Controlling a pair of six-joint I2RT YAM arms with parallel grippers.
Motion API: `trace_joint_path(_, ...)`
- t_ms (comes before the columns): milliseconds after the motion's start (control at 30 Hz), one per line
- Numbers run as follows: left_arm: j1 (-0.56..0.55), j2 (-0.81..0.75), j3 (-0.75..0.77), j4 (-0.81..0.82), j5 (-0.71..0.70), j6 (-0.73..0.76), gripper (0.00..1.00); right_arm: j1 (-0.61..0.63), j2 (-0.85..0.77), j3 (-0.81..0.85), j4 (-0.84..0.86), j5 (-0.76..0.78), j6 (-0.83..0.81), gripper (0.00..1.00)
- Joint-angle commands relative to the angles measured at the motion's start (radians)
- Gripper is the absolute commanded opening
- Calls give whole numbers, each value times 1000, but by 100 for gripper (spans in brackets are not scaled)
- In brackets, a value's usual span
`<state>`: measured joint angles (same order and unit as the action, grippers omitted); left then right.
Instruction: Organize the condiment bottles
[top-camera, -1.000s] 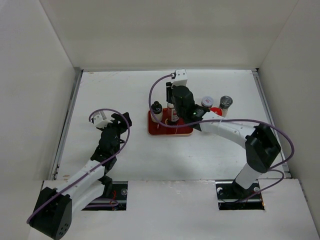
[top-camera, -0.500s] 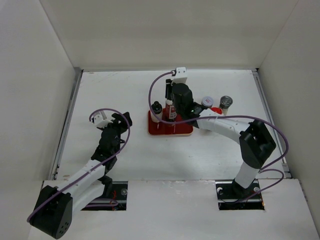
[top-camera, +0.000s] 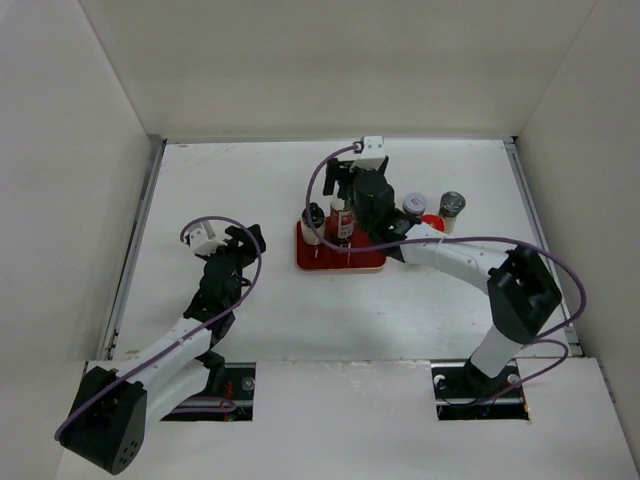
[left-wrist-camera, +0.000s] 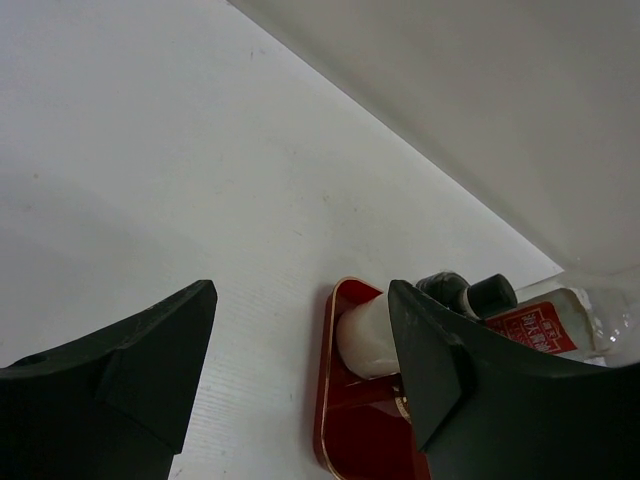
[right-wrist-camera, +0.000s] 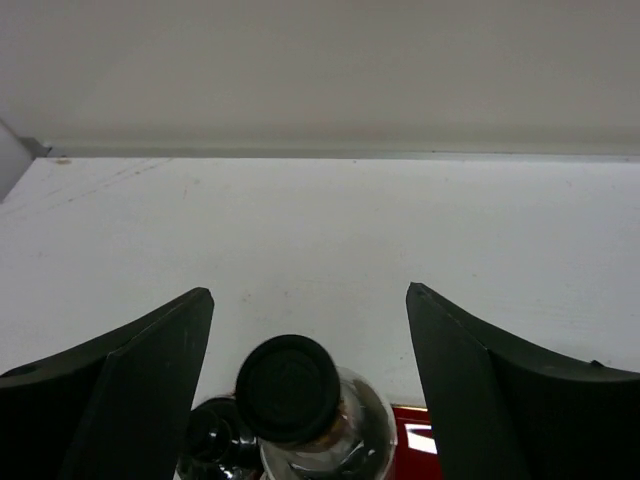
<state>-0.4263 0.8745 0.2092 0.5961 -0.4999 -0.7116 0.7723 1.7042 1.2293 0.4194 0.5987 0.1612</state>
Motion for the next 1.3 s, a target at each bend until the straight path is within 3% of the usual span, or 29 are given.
trace_joint_path(0,-5,11,-1,48,9,-8,68,3,-150,-36,70,18,15,87)
trace_joint_path(167,2,-9,-4,41,9,-8,68,3,-380,-206,58,73,35,89)
trace_joint_path(233,-5,-25,-4,36,9,-8,68,3,-478,-299,24,114,55,56)
trace_joint_path(267,-5,-34,-4,36,9,-8,68,3,-545,-360,-16,157,81,22)
trace_joint_path(333,-7,-38,-7,36,6,-8,68,-6,-635,-425,-115,232,138,6)
trace_joint_path(367,-4,-34,-7,36,9,-8,68,-15,-673,-445,-193,262,168,6)
trace_joint_path(433,-7,-26,-2,36,14,-8,68,-34,-721,-470,-351,300,228,15)
trace_joint_path(600,-4,4,2,42,17,-9,69,-100,-753,-522,-574,291,343,84)
trace_joint_path(700,-12,3,7,36,21,-11,69,-129,-720,-507,-629,245,348,99)
trace_joint_path(967,-10,1,6,39,21,-12,69,-227,-615,-502,-530,64,339,100)
trace_joint_path(1167,-9,-3,6,34,27,-14,69,-268,-525,-521,-456,15,345,100)
trace_joint_path(1267,2,0,2,34,27,-14,69,-281,-485,-516,-427,6,342,95)
